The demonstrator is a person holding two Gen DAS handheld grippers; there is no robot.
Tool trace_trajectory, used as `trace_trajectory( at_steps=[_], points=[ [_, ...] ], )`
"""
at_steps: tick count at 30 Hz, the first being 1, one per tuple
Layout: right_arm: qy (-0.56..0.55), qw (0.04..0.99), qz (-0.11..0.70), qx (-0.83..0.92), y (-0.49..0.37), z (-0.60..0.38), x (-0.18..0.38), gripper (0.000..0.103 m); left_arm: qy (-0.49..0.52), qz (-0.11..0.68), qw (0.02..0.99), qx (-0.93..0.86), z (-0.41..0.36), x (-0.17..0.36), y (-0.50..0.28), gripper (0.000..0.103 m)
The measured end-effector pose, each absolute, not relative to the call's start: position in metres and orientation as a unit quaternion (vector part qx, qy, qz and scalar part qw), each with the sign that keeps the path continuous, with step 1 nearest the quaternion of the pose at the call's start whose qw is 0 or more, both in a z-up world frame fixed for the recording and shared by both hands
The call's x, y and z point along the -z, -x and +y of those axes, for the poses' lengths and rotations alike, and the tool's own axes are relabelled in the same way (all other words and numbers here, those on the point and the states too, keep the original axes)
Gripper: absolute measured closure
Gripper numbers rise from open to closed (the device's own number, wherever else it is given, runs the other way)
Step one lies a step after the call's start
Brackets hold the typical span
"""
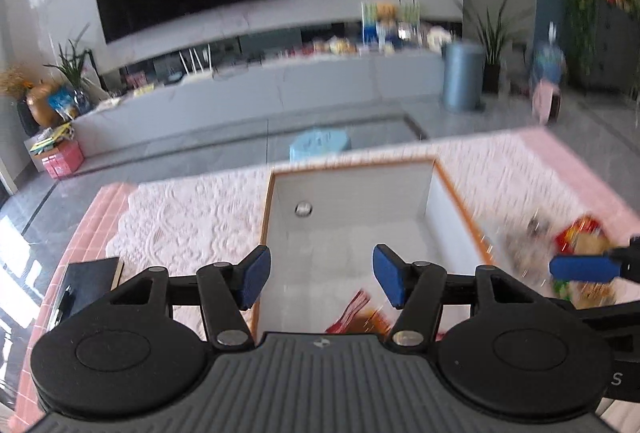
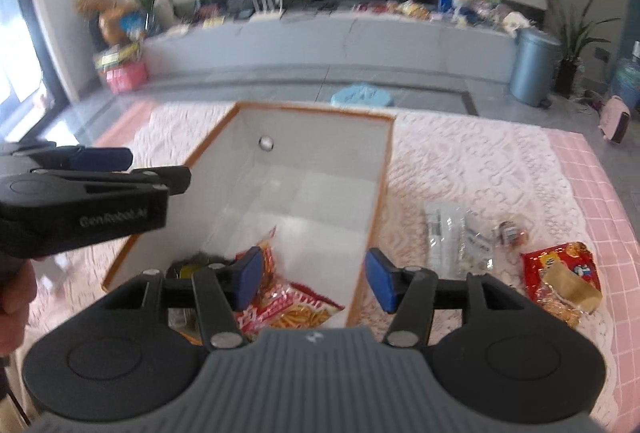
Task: Organize snacks
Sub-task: 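Open both tools to drop the seaweed pack and spicy-strip bag into the box, then move both tools back over the remaining snacks on the table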
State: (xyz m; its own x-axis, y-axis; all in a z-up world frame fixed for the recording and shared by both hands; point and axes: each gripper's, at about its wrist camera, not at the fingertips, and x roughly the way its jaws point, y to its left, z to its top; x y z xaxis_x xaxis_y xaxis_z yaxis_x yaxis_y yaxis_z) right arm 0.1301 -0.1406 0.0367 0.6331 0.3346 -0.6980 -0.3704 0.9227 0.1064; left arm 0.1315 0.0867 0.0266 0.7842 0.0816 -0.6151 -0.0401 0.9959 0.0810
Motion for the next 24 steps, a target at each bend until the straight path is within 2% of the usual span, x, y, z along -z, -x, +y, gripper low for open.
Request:
trace_trajectory(
  at_steps=[8,12,24],
  points=[
    [-0.015,0.941,0.305,-0.147,-0.101,-0.188,-0.056,0.047,-0.005,0.268,0.963,-0.023,0.062,-0.046,-0.11,0.033],
    [-0.028,0.954,0.276,-0.115,-0.089,-0.213,-0.06,0.04,0.012,0.255,0.967,-0.01,0.045,-0.046,-0.102,0.032],
    [0.003,0.968,0.25,-0.031,-0.069,-0.273,-0.044,0.035,0.019,0.272,0.961,0.035,-0.014,-0.019,-0.099,0.032]
  ],
)
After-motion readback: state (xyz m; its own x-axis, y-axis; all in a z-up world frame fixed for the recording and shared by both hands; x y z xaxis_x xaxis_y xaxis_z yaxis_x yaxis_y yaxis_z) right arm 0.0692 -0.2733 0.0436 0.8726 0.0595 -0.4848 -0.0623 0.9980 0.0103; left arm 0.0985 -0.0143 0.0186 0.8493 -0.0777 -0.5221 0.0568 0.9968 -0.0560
